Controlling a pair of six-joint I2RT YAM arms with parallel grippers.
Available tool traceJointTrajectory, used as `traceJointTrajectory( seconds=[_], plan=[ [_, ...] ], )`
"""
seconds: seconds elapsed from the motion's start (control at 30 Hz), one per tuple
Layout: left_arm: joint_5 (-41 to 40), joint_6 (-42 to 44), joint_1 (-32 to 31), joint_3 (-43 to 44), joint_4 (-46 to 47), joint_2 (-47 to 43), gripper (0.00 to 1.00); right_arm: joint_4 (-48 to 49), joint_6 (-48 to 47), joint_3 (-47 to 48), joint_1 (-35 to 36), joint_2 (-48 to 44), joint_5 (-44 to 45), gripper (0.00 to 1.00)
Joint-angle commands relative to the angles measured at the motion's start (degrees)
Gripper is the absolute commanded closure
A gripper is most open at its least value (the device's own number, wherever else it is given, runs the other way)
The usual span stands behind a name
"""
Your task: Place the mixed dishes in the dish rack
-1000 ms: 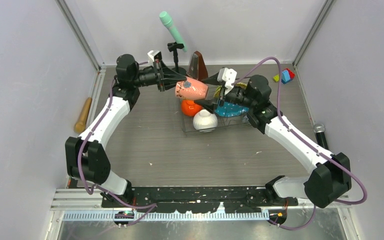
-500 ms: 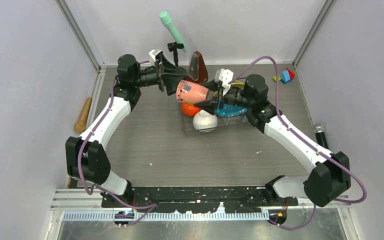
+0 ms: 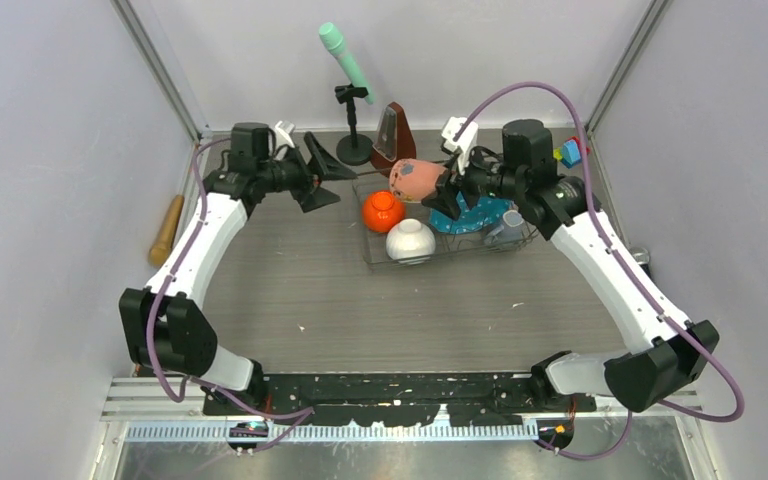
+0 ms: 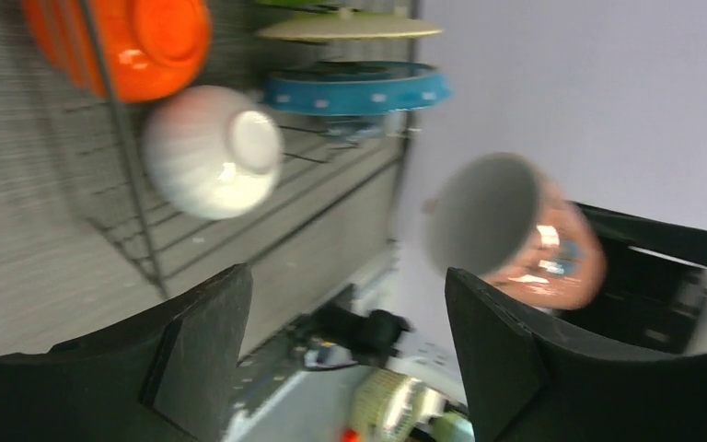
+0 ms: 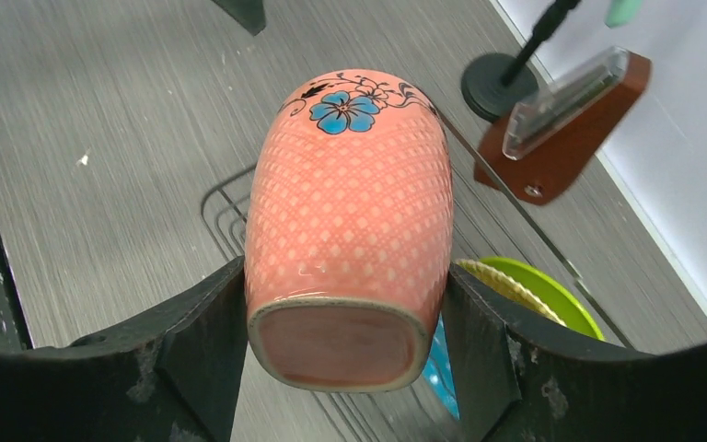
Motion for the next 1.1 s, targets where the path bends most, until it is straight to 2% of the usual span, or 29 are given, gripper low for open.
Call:
traceJointTrajectory(
  seconds=[0.0, 0.1, 0.3, 0.47, 0.7, 0.8, 0.9, 1.07],
  plan=[
    [-19.51, 18.64, -7.41, 3.79, -14.32, -1.44, 0.23, -14.19, -5.09, 8.32, 0.16, -0.24, 6.14, 1.0],
    [-26.38, 20.55, -12.93, 3.11, -11.83, -0.78, 0.26, -20.57, -5.05, 11.36, 0.16, -0.13, 8.21, 1.0],
    [-36.76, 23.15, -23.4, 4.53, -6.67, 4.19, 0.33, -25.06, 2.41, 15.95, -0.4, -0.69, 25.52, 1.0],
    [-39.46, 23.74, -28.16, 6.92, -2.23, 10.31, 0.46, -19.84, 9.06, 11.71, -3.4, -6.46, 29.29, 1.0],
    [-40.43, 24.16, -30.55, 12.06, 0.19, 19.17, 0.44, -17.7, 13.47, 5.44, -4.84, -11.32, 30.97, 1.0],
    [-46.28, 26.34, -32.11, 16.63, -2.9, 23.01, 0.43, -16.8, 13.83, 4.39, -4.89, -12.62, 31.42, 1.0],
    [-54.07, 28.55, -33.6, 22.13, -10.26, 27.55, 0.41, -16.48, 14.1, 4.33, -4.93, -12.59, 30.46, 1.0],
    [-58.87, 30.64, -34.82, 26.28, -18.07, 31.36, 0.4, -16.49, 14.57, 4.68, -4.92, -10.11, 28.46, 1.0]
  ],
)
